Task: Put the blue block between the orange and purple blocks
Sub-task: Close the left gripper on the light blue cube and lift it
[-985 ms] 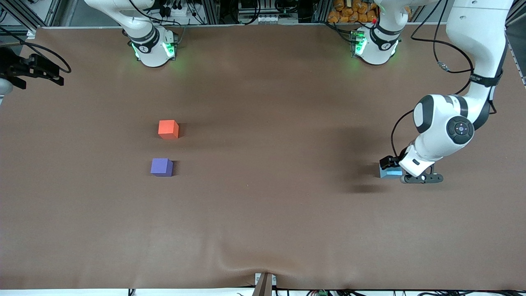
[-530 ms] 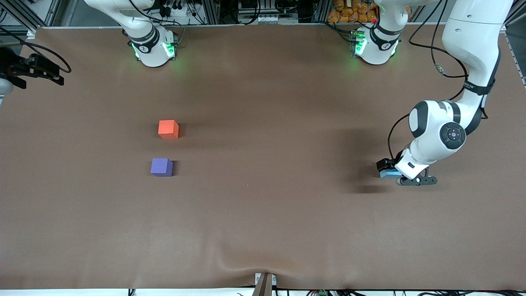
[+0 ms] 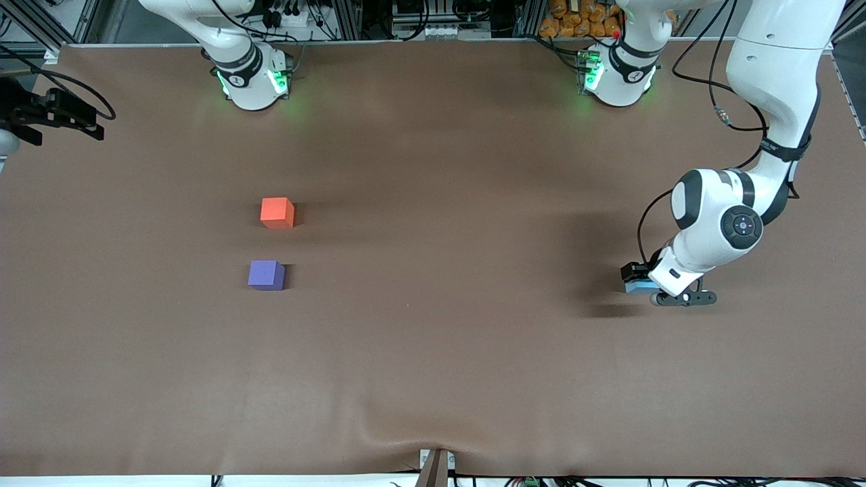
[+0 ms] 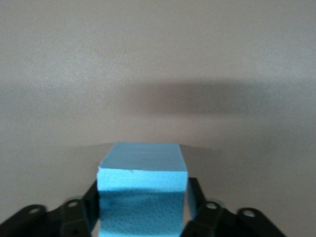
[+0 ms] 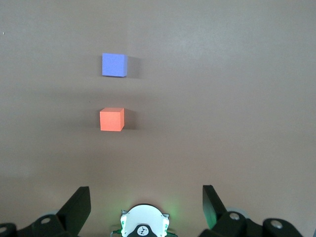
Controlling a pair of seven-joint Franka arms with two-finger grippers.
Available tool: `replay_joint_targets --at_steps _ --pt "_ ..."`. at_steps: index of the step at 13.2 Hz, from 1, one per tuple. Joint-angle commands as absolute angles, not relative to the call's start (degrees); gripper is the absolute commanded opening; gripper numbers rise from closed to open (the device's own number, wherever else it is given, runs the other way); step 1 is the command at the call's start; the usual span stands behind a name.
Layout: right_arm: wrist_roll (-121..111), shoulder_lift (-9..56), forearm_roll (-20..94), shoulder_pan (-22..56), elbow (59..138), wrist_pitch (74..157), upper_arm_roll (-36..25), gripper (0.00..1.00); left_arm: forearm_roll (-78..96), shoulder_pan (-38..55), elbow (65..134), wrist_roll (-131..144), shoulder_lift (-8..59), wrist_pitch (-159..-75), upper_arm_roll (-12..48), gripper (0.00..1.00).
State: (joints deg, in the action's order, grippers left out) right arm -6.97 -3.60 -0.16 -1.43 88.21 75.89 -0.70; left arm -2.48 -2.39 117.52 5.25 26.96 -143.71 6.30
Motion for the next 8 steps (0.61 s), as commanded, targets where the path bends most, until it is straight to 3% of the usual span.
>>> replay_joint_targets --at_steps 1,2,8 --pt "-6.77 -4.22 0.79 -3.16 88.77 75.41 0.09 1.00 -4.39 -2.98 117.60 4.22 27.25 -144.58 6.24 0.08" --pt "-6.77 -4.22 0.79 -3.08 88.77 75.41 0.09 1.00 -4.66 -3.08 117.60 4.04 27.16 -144.58 6.33 0.00" --pt "-6.77 -4.22 0.88 -3.16 88.77 75.41 0.09 1.00 -4.66 -1.85 117.42 4.22 24.53 -143.09 9.12 0.00"
